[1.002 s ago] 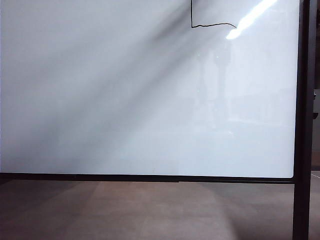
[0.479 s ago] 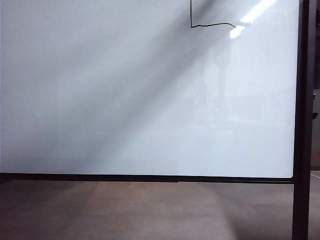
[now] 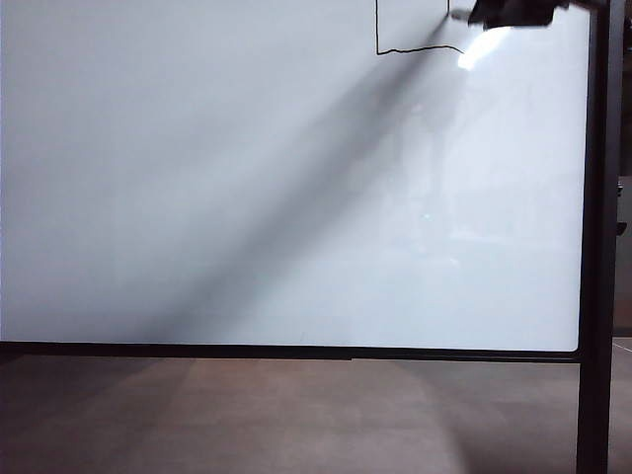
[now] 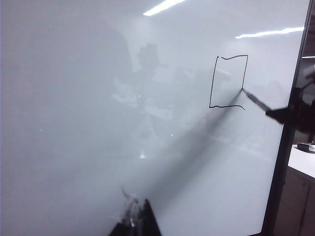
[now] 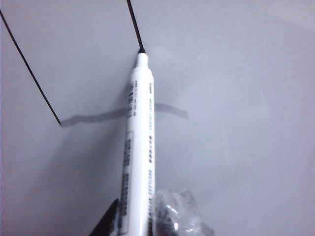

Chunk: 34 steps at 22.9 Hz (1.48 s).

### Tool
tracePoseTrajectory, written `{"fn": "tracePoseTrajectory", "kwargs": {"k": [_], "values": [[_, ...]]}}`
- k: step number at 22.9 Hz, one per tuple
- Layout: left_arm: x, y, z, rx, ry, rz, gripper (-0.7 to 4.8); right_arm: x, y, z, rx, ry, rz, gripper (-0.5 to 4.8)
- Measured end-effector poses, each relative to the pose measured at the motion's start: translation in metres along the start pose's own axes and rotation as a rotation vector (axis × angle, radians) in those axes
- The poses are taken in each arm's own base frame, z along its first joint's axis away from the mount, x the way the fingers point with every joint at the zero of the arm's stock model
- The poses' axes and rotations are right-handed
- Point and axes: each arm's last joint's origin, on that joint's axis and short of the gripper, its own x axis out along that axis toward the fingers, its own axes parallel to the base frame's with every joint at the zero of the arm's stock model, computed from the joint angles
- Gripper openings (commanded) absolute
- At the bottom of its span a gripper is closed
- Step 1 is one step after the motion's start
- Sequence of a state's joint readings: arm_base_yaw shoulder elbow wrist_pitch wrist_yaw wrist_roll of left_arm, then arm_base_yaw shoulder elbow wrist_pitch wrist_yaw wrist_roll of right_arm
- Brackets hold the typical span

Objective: Reach to the right to find the marker pen, pick it up, and write the number 8 on the whiteboard.

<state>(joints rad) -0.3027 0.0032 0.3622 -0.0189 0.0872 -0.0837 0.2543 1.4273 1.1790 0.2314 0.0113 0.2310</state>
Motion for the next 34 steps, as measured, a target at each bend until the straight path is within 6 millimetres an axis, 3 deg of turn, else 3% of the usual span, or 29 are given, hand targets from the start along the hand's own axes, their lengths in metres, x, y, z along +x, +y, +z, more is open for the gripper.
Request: {"fn": "tracePoseTrajectory", "kwargs": {"k": [6,10,16,20,34], "values": [[0.000,0.000,0.000,0.000,0.000,0.000,-0.05,-0.001,-0.006,-0.025,0.025,0.044,-0.015,-0.06],[0.000,0.000,0.000,0.000,0.001,0.000,-0.05,-0.006,-0.002,-0.016,0.048,0.000,0.031,-0.06],[0.000,0.000,0.000,0.000,0.000,0.000,-0.05,-0.006,0.035,0.001,0.052,-0.070,0.186,-0.06],[0.000,0.000,0.000,0.000,0.001,-0.001,-0.05,0.008,0.038,-0.004,0.054,-0.044,0.188,-0.06],[0.000,0.000,0.000,-0.001,0.001,-0.002,-0.05,0.013,0.048,-0.002,0.057,-0.050,0.241,-0.06]]}}
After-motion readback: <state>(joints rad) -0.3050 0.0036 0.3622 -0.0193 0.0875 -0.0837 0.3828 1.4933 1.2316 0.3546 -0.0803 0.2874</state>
